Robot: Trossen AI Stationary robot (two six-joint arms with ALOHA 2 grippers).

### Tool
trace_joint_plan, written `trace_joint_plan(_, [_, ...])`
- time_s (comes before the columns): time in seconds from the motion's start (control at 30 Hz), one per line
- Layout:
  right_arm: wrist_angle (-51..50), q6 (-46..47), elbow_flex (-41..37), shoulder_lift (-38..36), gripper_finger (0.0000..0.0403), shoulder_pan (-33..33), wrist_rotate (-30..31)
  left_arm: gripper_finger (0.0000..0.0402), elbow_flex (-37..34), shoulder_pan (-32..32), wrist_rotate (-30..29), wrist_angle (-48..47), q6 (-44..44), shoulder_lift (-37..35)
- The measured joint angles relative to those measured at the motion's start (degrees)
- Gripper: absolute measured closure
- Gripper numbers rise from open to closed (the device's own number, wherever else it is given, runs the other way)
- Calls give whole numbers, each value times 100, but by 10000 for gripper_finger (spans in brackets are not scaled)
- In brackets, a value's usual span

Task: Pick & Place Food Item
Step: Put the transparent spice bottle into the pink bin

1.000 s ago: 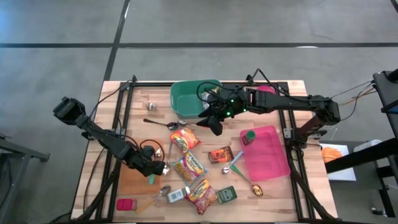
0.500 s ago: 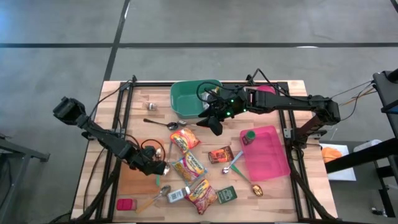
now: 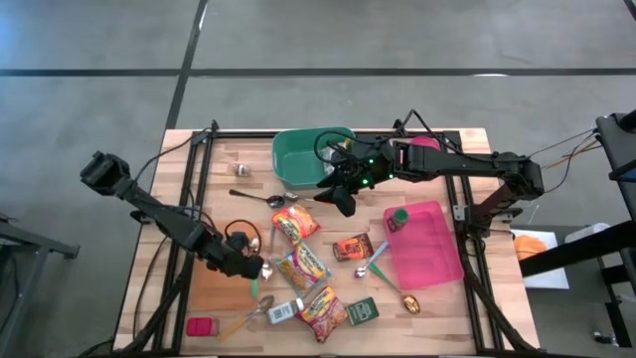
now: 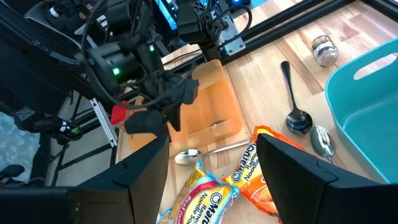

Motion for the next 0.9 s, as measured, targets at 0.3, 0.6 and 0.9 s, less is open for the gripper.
trace_joint_plan(0.3, [0,-22,0,0,165,0,2,97,0,19,538,99,25,-1257])
trace_joint_plan(0.6, [2,-61,0,1,165,0,2,136,0,293,-1569,86,953,-2793])
trace_joint_plan(0.9, [2,-42,0,0,165,0,4,167,179,2289,-949,44,3104,-3414])
